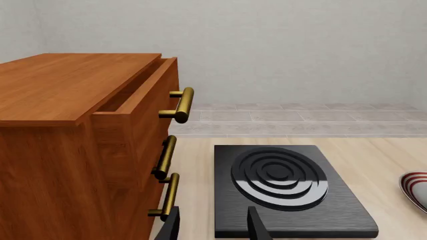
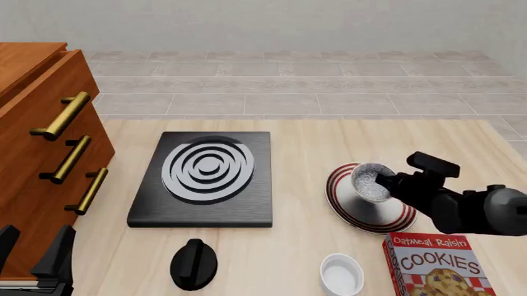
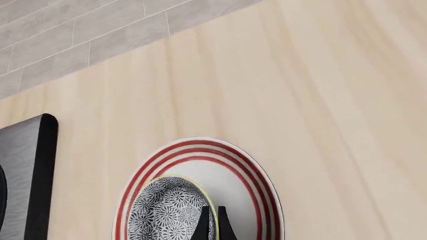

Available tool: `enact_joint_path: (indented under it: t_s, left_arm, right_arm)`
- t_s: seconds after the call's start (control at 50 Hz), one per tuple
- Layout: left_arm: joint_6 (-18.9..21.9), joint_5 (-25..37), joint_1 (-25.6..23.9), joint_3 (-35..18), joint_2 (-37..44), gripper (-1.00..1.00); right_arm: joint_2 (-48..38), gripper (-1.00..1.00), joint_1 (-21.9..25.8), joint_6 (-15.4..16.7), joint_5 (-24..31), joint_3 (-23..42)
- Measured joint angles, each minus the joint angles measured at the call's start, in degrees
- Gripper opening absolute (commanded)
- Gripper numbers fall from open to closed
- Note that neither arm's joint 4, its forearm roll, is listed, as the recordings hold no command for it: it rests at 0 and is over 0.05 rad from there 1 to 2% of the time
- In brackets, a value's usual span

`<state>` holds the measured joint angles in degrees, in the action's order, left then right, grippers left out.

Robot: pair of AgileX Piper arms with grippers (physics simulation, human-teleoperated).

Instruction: Pick the akita bowl on the cookies box and place it on the plate.

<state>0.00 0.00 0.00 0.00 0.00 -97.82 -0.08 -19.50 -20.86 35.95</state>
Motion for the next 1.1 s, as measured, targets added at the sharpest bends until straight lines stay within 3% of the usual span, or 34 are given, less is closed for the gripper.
enact_joint_path:
  t_s: [1.1]
  left_arm:
    - [0.0, 0.0, 0.0, 0.0, 0.0, 1.00]
  right_arm:
    - [-2.8, -1.00, -0.3, -1.6, -4.5, -1.8]
